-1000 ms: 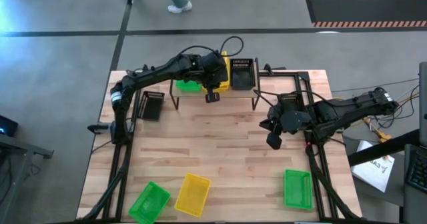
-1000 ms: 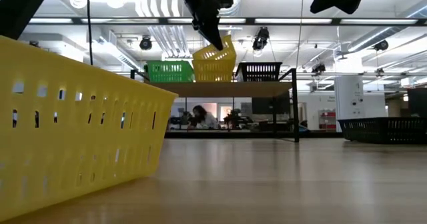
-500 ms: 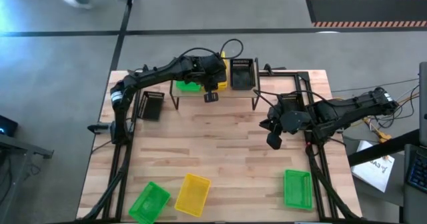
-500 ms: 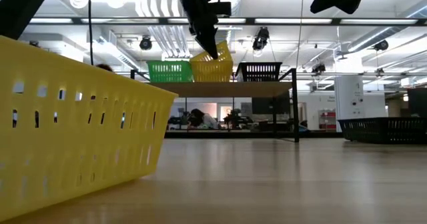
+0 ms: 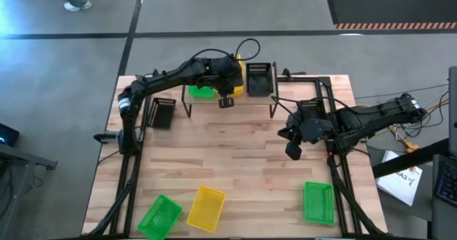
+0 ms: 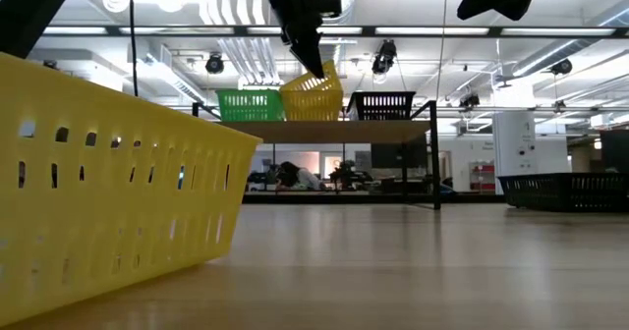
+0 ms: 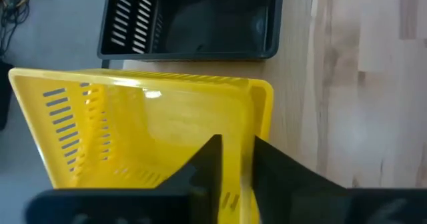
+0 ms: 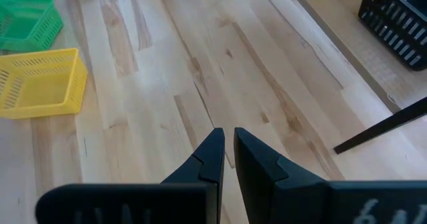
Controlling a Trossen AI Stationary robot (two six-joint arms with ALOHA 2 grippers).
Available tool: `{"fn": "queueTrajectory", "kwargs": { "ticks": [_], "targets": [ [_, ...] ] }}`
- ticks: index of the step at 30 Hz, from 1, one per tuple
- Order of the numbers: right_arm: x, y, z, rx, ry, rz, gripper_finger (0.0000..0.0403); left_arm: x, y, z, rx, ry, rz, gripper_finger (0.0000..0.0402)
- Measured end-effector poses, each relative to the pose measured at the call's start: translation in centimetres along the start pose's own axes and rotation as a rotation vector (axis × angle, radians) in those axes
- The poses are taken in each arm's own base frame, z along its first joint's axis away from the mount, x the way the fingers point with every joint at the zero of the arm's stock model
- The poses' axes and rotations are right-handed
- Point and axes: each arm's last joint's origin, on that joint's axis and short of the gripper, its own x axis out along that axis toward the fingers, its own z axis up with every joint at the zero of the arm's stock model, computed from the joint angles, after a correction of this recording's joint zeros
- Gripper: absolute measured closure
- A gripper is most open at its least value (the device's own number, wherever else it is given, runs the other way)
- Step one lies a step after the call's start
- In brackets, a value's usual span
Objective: Stack baskets on shelf by color
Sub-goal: Stack the top yellow bin on the yellow bin on the shelf
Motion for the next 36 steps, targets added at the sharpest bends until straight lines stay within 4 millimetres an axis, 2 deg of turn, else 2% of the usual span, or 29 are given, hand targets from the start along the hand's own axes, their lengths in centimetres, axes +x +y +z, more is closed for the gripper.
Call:
{"fn": "queueTrajectory", "kwargs": {
  "ticks": [2,4,15,21,28,31,36],
  "targets": [
    [0.0,0.0,0.0,0.000,0.000,0.000,0.0375,0.0,0.0,0.0,0.000,0.000,0.000,0.0385],
    [0.0,0.0,0.0,0.000,0.000,0.000,0.0375,0.0,0.0,0.0,0.001,0.000,0.000,0.0395],
    [0.0,0.0,0.0,-0.002,0.003,-0.003,0.0375,-1.6,0.0,0.7,0.054,-0.018,0.044,0.0400],
    [0.0,-0.1,0.0,-0.003,-0.006,-0.022,0.0375,-0.5,-0.4,-0.1,0.074,0.053,0.026,0.0401],
    [0.0,-0.1,0.0,-0.003,-0.008,-0.026,0.0375,-0.1,-0.5,-0.1,0.073,0.054,0.049,0.0401],
    [0.0,-0.1,0.0,-0.002,-0.008,-0.026,0.0375,-0.1,-0.4,0.1,0.087,0.038,0.058,0.0386],
    [0.0,-0.1,0.0,-0.003,-0.008,-0.026,0.0375,-0.1,-0.4,0.1,0.092,0.038,0.058,0.0329]
  ]
}}
